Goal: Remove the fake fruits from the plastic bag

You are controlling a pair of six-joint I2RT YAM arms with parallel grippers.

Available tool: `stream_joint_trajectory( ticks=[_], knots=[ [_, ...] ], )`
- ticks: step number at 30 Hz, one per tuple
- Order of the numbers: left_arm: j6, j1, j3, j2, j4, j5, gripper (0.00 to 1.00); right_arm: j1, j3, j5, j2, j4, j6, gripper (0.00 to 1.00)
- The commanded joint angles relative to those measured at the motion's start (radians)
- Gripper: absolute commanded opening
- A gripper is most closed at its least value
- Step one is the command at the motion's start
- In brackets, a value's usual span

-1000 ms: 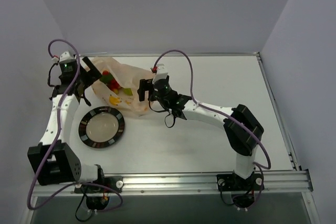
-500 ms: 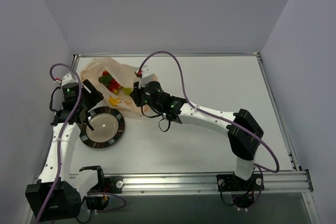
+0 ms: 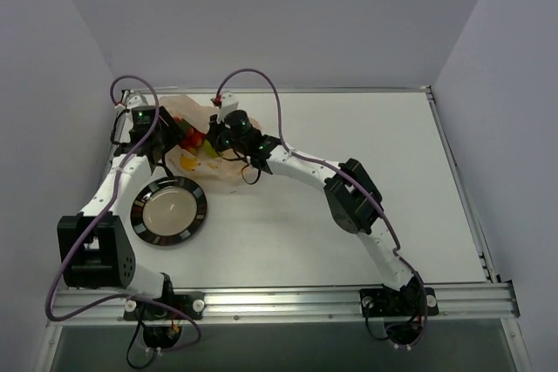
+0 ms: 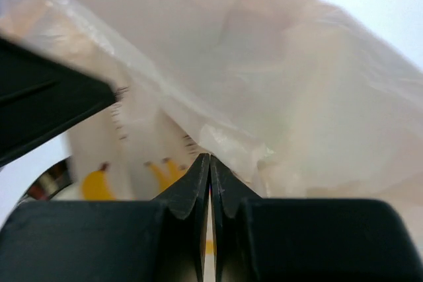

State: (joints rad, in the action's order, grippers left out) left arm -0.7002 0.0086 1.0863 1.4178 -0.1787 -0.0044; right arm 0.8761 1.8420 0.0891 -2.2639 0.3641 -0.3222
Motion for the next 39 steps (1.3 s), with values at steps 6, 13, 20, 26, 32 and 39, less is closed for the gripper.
stream_joint_trajectory(
  ticks=[6, 13, 20, 26, 32, 39],
  knots=[
    [0.014, 0.016, 0.055, 0.122, 0.001, -0.091, 0.6, -0.123, 0.284, -0.089, -0.187, -0.03, -0.017, 0.0],
    [0.034, 0.028, 0.119, 0.23, -0.028, -0.094, 0.6, -0.161, 0.341, -0.061, -0.316, -0.051, -0.041, 0.0],
    [0.042, 0.024, 0.158, 0.251, -0.019, -0.034, 0.66, -0.166, 0.278, -0.051, -0.284, -0.047, 0.0, 0.0],
    [0.073, -0.041, 0.208, 0.152, -0.071, 0.004, 0.79, -0.146, 0.226, -0.023, -0.154, -0.077, 0.095, 0.41],
    [0.062, -0.065, 0.169, 0.058, -0.103, 0.06, 0.79, -0.117, 0.077, -0.034, 0.006, -0.134, 0.117, 0.7],
    [0.051, -0.096, 0.135, 0.038, -0.096, 0.063, 0.55, -0.051, -0.092, -0.086, 0.081, -0.133, 0.137, 0.63]
  ],
)
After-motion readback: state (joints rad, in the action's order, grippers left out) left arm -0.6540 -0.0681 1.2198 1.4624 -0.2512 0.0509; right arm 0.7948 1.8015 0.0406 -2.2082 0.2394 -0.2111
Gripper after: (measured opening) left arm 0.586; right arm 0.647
